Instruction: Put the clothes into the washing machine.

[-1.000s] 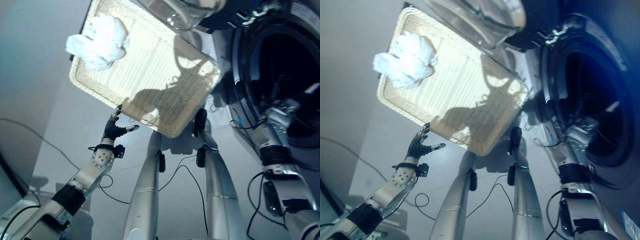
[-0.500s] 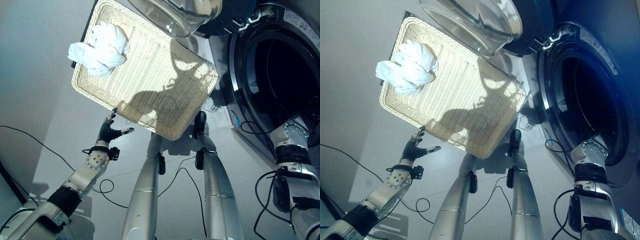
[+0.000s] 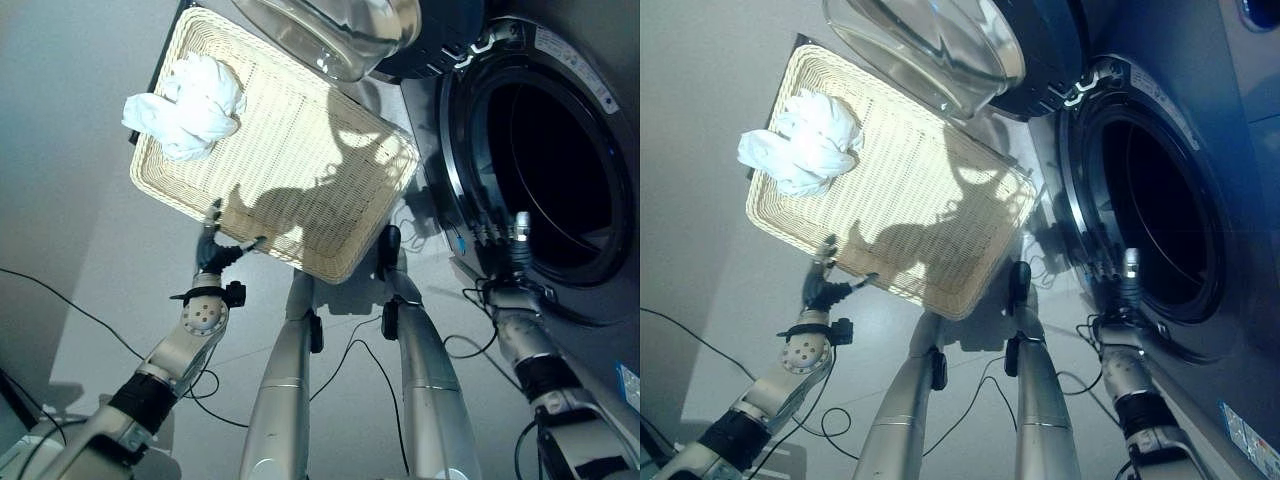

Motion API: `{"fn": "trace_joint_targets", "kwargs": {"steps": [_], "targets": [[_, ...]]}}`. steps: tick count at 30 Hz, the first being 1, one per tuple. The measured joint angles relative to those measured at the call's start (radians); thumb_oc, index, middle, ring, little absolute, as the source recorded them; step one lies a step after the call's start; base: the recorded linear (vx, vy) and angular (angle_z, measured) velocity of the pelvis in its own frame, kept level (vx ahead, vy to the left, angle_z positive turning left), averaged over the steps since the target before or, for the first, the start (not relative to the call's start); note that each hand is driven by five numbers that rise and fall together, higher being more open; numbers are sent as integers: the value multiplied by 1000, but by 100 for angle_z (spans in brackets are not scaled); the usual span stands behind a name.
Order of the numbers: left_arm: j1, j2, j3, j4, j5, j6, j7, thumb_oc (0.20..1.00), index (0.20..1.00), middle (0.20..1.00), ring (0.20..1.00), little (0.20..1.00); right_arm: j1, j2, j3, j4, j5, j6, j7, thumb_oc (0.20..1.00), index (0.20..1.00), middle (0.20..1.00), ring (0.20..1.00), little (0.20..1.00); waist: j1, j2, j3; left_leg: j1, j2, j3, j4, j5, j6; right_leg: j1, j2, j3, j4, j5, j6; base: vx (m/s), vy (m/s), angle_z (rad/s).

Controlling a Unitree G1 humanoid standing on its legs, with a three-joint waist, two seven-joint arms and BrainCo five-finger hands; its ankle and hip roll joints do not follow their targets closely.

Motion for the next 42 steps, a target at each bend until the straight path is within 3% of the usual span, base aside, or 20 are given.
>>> {"fn": "trace_joint_targets", "kwargs": {"steps": [2, 6, 12, 15, 21, 23, 25, 26, 27, 29, 37, 38, 39, 40, 41, 42], "targets": [[64, -59, 80, -68, 82, -44, 42, 1000, 1000, 1000, 1000, 1000, 78, -11, 35, -165, -267, -43, -98, 1000, 1000, 1000, 1000, 1000, -9, -2, 1, 4, -1, 2, 17, -12, 7, 6, -8, 3, 14, -5, 0, -24, 222, 3], [107, -55, 94, -87, 217, -100, 139, 1000, 1000, 1000, 1000, 1000, 132, 19, 26, -177, -556, -87, -217, 1000, 1000, 1000, 1000, 1000, -3, -2, 1, 62, -5, 5, 24, -24, 19, 64, -17, 9, 14, -12, 7, -25, 237, 2], [108, -44, 122, -87, 286, -101, 161, 1000, 1000, 1000, 1000, 1000, 165, 24, 29, -93, -638, -67, -235, 1000, 1000, 1000, 1000, 1000, -3, -3, 1, 77, -11, 23, 35, -28, 23, 81, -23, 18, 13, -5, 17, -25, 162, -3], [102, -20, 119, -84, 295, -56, 131, 1000, 1000, 1000, 1000, 1000, 179, 29, 42, -60, -644, -57, -229, 1000, 1000, 1000, 1000, 1000, -9, -4, 1, 107, -12, 29, 33, -30, 25, 112, -21, 22, 7, -6, 19, -12, 150, -3], [20, 59, 117, 57, 336, 101, 105, 1000, 1000, 1000, 1000, 1000, 178, 24, 62, -66, -644, -32, -184, 1000, 1000, 1000, 1000, 1000, -53, -39, 0, 127, -11, 65, 33, -39, 34, 127, -14, 56, -17, 9, 31, -7, 171, -13], [-26, 78, 117, 105, 353, 159, 95, 1000, 1000, 1000, 1000, 1000, 188, 22, 77, -66, -644, -13, -171, 1000, 1000, 1000, 1000, 1000, -86, -44, -1, 127, -11, 75, 29, -40, 35, 128, -12, 63, -32, 19, 35, -3, 167, -16], [-150, 167, 26, 202, 373, 269, 81, 1000, 1000, 1000, 1000, 1000, 196, 5, 127, -60, -653, -4, -159, 1000, 1000, 1000, 1000, 1000, -96, -59, 0, 128, -7, 103, 34, -45, 38, 128, -4, 85, -48, 32, 36, 2, 121, -19], [-150, 167, 26, 202, 373, 269, 81, 1000, 1000, 1000, 1000, 1000, 196, 5, 127, -60, -653, -4, -159, 1000, 1000, 1000, 1000, 1000, -96, -59, 0, 128, -7, 103, 34, -45, 38, 128, -4, 85, -48, 32, 36, 7, 155, -21], [-244, 190, 27, 285, 373, 340, 83, 1000, 1000, 1000, 1000, 1000, 196, 3, 148, -60, -653, -4, -146, 1000, 1000, 1000, 1000, 1000, -114, -62, 1, 127, -6, 113, 33, -46, 39, 129, -3, 93, -57, 40, 38, 8, 118, -10], [-342, 206, -5, 365, 373, 391, 92, 1000, 1000, 1000, 1000, 1000, 196, 4, 162, -56, -653, -4, -135, 1000, 1000, 1000, 1000, 1000, -142, -63, 1, 127, -7, 120, 33, -46, 39, 129, -1, 101, -64, 44, 41, 44, 139, -12], [-474, 179, -69, 503, 414, 520, 108, 1000, 1000, 1000, 1000, 1000, 213, -1, 242, -43, -651, -1, -100, 1000, 1000, 1000, 1000, 1000, -200, -80, -2, 141, 4, 153, 49, -73, 30, 157, 19, 128, -117, 65, 42, 34, 75, -13], [-529, 167, -102, 583, 429, 565, 105, 1000, 1000, 1000, 1000, 1000, 205, -12, 256, -39, -651, 0, -94, 1000, 1000, 1000, 1000, 1000, -197, -82, -1, 127, 8, 158, 65, -83, 28, 148, 21, 133, -119, 68, 37, 25, 68, -9], [-529, 167, -102, 583, 429, 565, 105, 1000, 1000, 1000, 1000, 1000, 205, -12, 256, -39, -651, 0, -94, 1000, 1000, 1000, 1000, 1000, -197, -82, -1, 127, 8, 158, 65, -83, 28, 148, 21, 133, -119, 68, 37, 36, 77, -14], [-582, 174, -127, 666, 490, 661, 89, 1000, 1000, 1000, 1000, 1000, 190, -15, 272, -27, -647, 1, -79, 1000, 1000, 1000, 1000, 1000, -210, -91, 0, 94, 15, 166, 105, -106, 26, 130, 26, 141, -117, 70, 36, 20, 37, -9], [-582, 174, -127, 666, 490, 661, 89, 1000, 1000, 1000, 1000, 1000, 190, -15, 272, -27, -647, 1, -79, 1000, 1000, 1000, 1000, 1000, -210, -91, 0, 94, 15, 166, 105, -106, 26, 130, 26, 141, -117, 70, 36, 29, 53, -9], [-597, 191, -151, 694, 529, 714, 79, 1000, 1000, 1000, 1000, 1000, 184, -15, 272, -24, -640, 2, -76, 1000, 1000, 1000, 1000, 1000, -219, -95, 1, 78, 17, 166, 119, -113, 21, 120, 27, 142, -118, 70, 35, 21, 39, -4]]}}
